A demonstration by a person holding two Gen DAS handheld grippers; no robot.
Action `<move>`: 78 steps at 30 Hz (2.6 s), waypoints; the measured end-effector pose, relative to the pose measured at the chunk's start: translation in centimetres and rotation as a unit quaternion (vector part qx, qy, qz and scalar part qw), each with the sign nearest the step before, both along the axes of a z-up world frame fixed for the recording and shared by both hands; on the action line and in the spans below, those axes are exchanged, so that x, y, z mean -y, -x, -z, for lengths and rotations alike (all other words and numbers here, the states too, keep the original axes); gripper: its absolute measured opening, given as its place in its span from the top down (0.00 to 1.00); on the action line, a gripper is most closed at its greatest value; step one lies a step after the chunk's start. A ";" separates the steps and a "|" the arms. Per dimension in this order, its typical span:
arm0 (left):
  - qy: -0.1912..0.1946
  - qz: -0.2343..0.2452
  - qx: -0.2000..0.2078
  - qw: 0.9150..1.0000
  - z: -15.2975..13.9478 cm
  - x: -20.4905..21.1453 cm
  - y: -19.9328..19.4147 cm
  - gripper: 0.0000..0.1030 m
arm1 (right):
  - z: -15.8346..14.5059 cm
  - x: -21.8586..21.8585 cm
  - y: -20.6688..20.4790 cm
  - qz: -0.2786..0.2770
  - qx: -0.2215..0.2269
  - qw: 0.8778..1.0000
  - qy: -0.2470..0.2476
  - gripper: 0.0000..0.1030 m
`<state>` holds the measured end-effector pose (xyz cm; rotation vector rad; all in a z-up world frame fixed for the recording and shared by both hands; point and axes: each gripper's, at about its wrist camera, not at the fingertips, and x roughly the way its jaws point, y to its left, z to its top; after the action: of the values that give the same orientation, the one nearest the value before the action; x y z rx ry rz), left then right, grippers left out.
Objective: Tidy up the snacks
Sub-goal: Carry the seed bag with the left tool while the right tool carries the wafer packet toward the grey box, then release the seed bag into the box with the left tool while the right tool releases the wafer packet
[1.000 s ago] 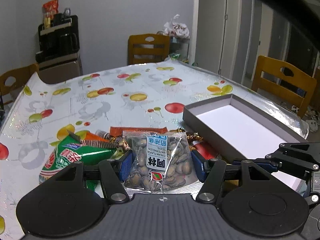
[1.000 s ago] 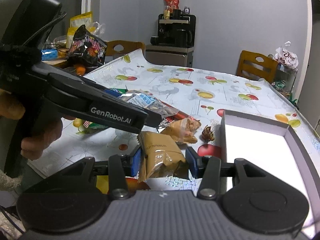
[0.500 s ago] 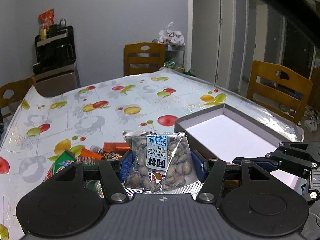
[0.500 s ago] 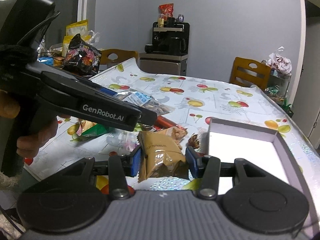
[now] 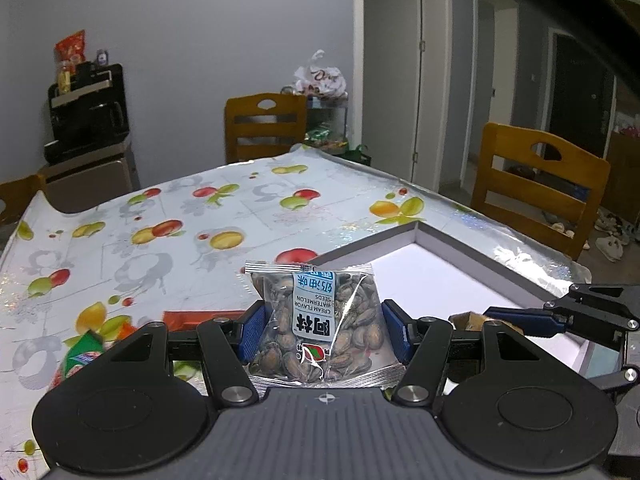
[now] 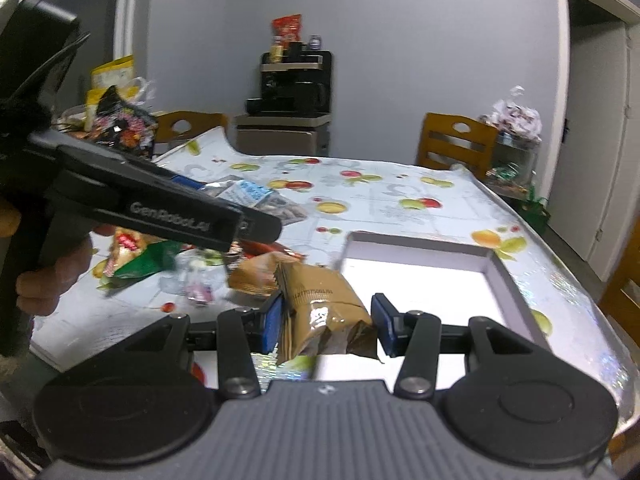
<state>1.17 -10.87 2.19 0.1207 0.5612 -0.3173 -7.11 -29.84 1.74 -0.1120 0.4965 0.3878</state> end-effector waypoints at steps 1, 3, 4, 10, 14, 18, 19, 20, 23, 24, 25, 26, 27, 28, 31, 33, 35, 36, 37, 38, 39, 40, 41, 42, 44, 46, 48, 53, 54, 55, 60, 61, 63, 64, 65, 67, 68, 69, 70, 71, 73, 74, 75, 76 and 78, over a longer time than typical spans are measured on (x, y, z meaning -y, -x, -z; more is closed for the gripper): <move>-0.001 0.003 0.000 1.000 0.0 0.4 -0.2 0.41 | 0.0 0.6 -0.1 0.007 0.000 1.000 -0.001 0.55; -0.003 0.008 0.001 1.000 0.1 1.2 -0.6 0.41 | 0.0 1.7 -0.3 0.021 0.000 1.000 -0.005 0.55; -0.004 0.010 0.000 1.000 0.2 1.6 -0.8 0.41 | 0.0 2.2 -0.4 0.028 0.000 1.000 -0.007 0.55; -0.002 0.027 0.002 1.000 0.2 4.2 -2.6 0.41 | 0.2 5.5 -1.2 0.074 -0.009 0.997 -0.018 0.55; -0.013 0.039 0.018 0.999 0.3 6.4 -4.1 0.41 | 0.2 7.4 -1.4 0.104 -0.014 0.994 -0.022 0.55; -0.020 0.046 0.025 0.998 0.6 8.5 -5.9 0.41 | 0.7 8.3 -1.9 0.127 -0.014 0.992 -0.015 0.55; -0.025 0.047 0.025 0.998 0.8 9.0 -6.4 0.41 | 0.8 8.3 -2.1 0.133 -0.015 0.991 -0.013 0.55; -0.028 0.048 0.025 0.998 0.9 9.5 -6.8 0.41 | 1.0 8.4 -2.3 0.139 -0.015 0.990 -0.012 0.55; -0.031 0.050 0.017 0.998 1.6 10.6 -7.9 0.41 | 1.3 8.3 -3.1 0.151 -0.010 0.988 -0.002 0.55; -0.030 0.052 0.013 0.998 1.9 11.0 -8.2 0.41 | 1.4 8.2 -3.3 0.154 -0.009 0.988 0.002 0.55; -0.029 0.054 0.009 0.998 2.1 11.3 -8.6 0.41 | 1.5 8.2 -3.7 0.156 -0.011 0.988 0.006 0.55; -0.029 0.054 0.007 0.998 2.4 11.5 -8.9 0.41 | 1.8 8.2 -4.1 0.159 -0.016 0.987 0.011 0.55; -0.029 0.056 0.007 0.998 2.7 11.8 -9.2 0.41 | 1.9 8.2 -4.4 0.160 -0.020 0.987 0.013 0.55; -0.030 0.059 0.006 0.998 3.0 12.1 -9.5 0.41 | 2.1 8.1 -4.9 0.163 -0.025 0.986 0.016 0.55; -0.033 0.069 0.002 0.997 3.7 13.1 -10.1 0.41 | 2.5 7.9 -5.7 0.167 -0.034 0.985 0.024 0.55; -0.036 0.074 0.000 0.997 4.3 13.6 -10.6 0.40 | 2.9 7.6 -6.1 0.168 -0.038 0.985 0.035 0.55; -0.039 0.077 -0.008 0.996 4.8 14.1 -11.1 0.40 | 3.3 7.3 -6.5 0.166 -0.044 0.984 0.044 0.55; -0.039 0.077 -0.012 0.996 5.0 14.4 -11.4 0.40 | 3.5 7.2 -6.7 0.164 -0.047 0.984 0.049 0.55; -0.041 0.078 -0.016 0.996 5.2 14.5 -11.6 0.40 | 3.7 7.1 -6.8 0.163 -0.048 0.984 0.053 0.55; -0.043 0.080 -0.019 0.996 5.5 14.7 -11.7 0.40 | 4.0 6.9 -7.1 0.163 -0.051 0.984 0.058 0.55; -0.045 0.081 -0.022 0.995 5.7 14.9 -11.9 0.40 | 4.3 6.9 -7.3 0.163 -0.054 0.983 0.061 0.55; -0.048 0.082 -0.025 0.995 5.9 15.1 -12.0 0.40 | 4.5 6.9 -7.5 0.164 -0.057 0.983 0.063 0.55; -0.051 0.082 -0.028 0.995 6.1 15.3 -12.1 0.40 | 4.6 6.9 -7.7 0.165 -0.060 0.982 0.064 0.55; -0.053 0.082 -0.029 0.995 6.3 15.4 -12.1 0.40 | 4.8 6.9 -8.0 0.165 -0.064 0.982 0.064 0.55; -0.056 0.083 -0.032 0.994 6.6 15.7 -12.2 0.40 | 5.1 7.1 -8.5 0.164 -0.071 0.982 0.062 0.55; -0.057 0.085 -0.036 0.994 6.8 15.9 -12.3 0.40 | 5.4 7.1 -9.0 0.167 -0.077 0.981 0.065 0.55; -0.058 0.087 -0.038 0.994 7.0 16.2 -12.3 0.39 | 5.6 7.2 -9.4 0.170 -0.084 0.980 0.065 0.55; -0.063 0.095 -0.042 0.993 7.2 16.7 -12.3 0.39 | 6.0 7.3 -9.6 0.173 -0.090 0.979 0.063 0.55; -0.064 0.096 -0.043 0.992 7.2 16.7 -12.3 0.39 | 6.1 7.3 -9.6 0.174 -0.092 0.978 0.063 0.55; -0.066 0.098 -0.044 0.992 7.2 16.8 -12.3 0.38 | 6.2 7.3 -9.7 0.174 -0.093 0.978 0.062 0.55; -0.071 0.100 -0.053 0.991 7.5 17.1 -12.4 0.38 | 6.2 7.5 -10.2 0.179 -0.093 0.978 0.055 0.55; -0.071 0.101 -0.054 0.991 7.5 17.1 -12.4 0.38 | 6.2 7.6 -10.3 0.181 -0.093 0.978 0.053 0.55; -0.073 0.101 -0.055 0.991 7.6 17.2 -12.5 0.37 | 6.1 7.7 -10.4 0.185 -0.092 0.977 0.051 0.55; -0.073 0.101 -0.055 0.991 7.6 17.2 -12.5 0.37 | 6.1 7.7 -10.4 0.186 -0.092 0.977 0.051 0.55; -0.072 0.103 -0.055 0.991 7.6 17.2 -12.4 0.37 | 6.1 7.7 -10.1 0.187 -0.091 0.977 0.052 0.55; -0.073 0.105 -0.056 0.990 7.6 17.3 -12.4 0.37 | 6.1 7.7 -10.0 0.186 -0.091 0.977 0.053 0.55; -0.074 0.106 -0.055 0.990 7.6 17.4 -12.4 0.37 | 6.0 7.7 -10.0 0.186 -0.090 0.977 0.054 0.55; -0.074 0.106 -0.055 0.990 7.6 17.4 -12.4 0.37 | 6.1 7.7 -9.9 0.186 -0.091 0.977 0.054 0.55; -0.074 0.107 -0.055 0.990 7.6 17.4 -12.4 0.37 | 6.1 7.7 -10.0 0.186 -0.089 0.977 0.053 0.55; -0.073 0.107 -0.056 0.990 7.6 17.4 -12.4 0.37 | 6.0 7.6 -9.8 0.187 -0.089 0.977 0.053 0.55; -0.071 0.109 -0.058 0.990 7.7 17.3 -12.5 0.35 | 6.0 7.7 -9.7 0.190 -0.089 0.976 0.053 0.55; -0.069 0.110 -0.060 0.990 7.7 17.3 -12.5 0.33 | 6.0 7.8 -9.8 0.192 -0.090 0.976 0.052 0.54; -0.067 0.110 -0.063 0.990 7.7 17.2 -12.5 0.32 | 6.0 7.7 -9.6 0.193 -0.092 0.976 0.051 0.54; -0.066 0.109 -0.066 0.990 7.7 17.2 -12.6 0.31 | 6.0 7.7 -9.7 0.193 -0.094 0.975 0.048 0.54; -0.067 0.110 -0.065 0.990 7.7 17.2 -12.5 0.27 | 6.0 7.8 -9.8 0.194 -0.097 0.975 0.046 0.54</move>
<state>13.64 -28.08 -5.56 0.2941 0.7003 -0.5039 2.68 -37.68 -4.29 -0.0641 0.7148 -0.0095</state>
